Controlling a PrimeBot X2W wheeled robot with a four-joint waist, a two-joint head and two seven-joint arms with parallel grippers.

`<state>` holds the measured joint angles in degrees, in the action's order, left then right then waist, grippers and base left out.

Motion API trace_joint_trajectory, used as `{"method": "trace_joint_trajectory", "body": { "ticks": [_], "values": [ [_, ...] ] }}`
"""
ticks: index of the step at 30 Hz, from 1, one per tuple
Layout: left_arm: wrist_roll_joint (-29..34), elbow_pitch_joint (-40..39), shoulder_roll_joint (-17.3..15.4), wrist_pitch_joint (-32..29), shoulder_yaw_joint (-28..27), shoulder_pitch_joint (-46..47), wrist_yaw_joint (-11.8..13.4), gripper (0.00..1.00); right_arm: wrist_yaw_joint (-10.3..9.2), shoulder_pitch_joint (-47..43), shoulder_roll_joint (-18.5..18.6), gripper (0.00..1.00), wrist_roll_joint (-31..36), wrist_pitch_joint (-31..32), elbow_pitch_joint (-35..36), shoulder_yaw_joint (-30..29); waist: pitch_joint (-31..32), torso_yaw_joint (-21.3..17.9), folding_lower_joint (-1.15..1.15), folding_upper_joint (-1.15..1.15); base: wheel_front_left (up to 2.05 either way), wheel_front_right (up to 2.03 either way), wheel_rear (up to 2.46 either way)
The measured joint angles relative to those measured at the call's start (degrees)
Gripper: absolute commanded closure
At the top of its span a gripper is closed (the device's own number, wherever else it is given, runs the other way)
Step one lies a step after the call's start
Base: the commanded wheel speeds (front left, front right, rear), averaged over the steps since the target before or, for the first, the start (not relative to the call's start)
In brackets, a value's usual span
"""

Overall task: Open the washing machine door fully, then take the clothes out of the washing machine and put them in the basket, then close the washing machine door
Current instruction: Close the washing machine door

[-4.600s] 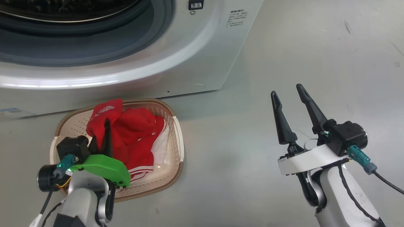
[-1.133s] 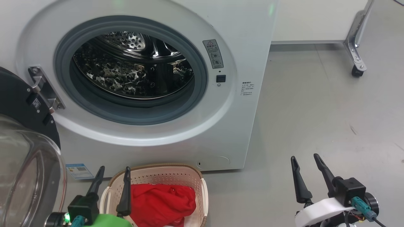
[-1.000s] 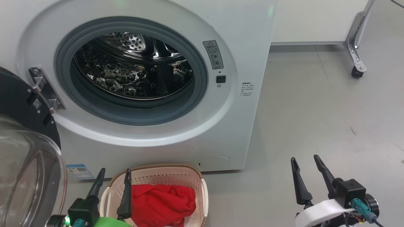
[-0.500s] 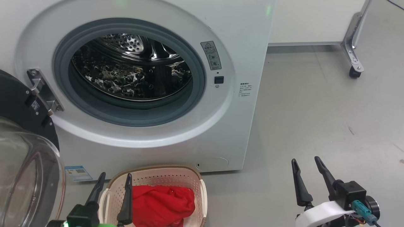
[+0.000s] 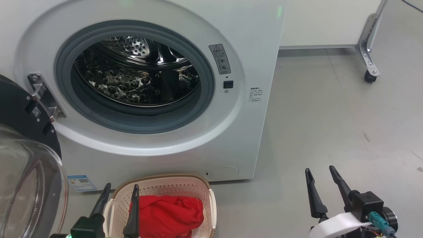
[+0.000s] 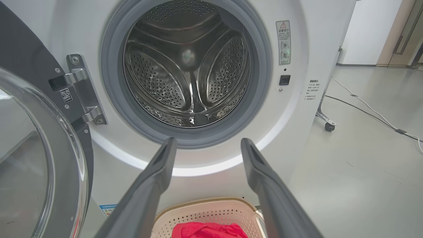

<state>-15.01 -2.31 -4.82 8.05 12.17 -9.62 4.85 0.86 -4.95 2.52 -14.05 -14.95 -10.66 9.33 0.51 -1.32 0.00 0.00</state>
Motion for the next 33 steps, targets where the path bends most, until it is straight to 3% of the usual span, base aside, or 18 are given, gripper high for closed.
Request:
{"method": "trace_joint_trajectory", "body": {
  "ticks": [17,33],
  "values": [
    [0.52,-3.28,-0.09,-1.82,0.14,-1.26,0.48,0.00,-0.01,-0.01,-0.02,0.00,0.00,0.00,0.16,0.01,-0.17,0.14,0.00,0.00,-0.22,0.22,0.00],
    [1.58,-5.49,-0.08,-2.93,0.74,-1.77,0.89,0.00,-0.01,-0.01,-0.03,0.00,0.00,0.01,0.37,0.09,-0.34,-0.05,0.00,0.00,-0.89,0.89,0.00]
  ]
}}
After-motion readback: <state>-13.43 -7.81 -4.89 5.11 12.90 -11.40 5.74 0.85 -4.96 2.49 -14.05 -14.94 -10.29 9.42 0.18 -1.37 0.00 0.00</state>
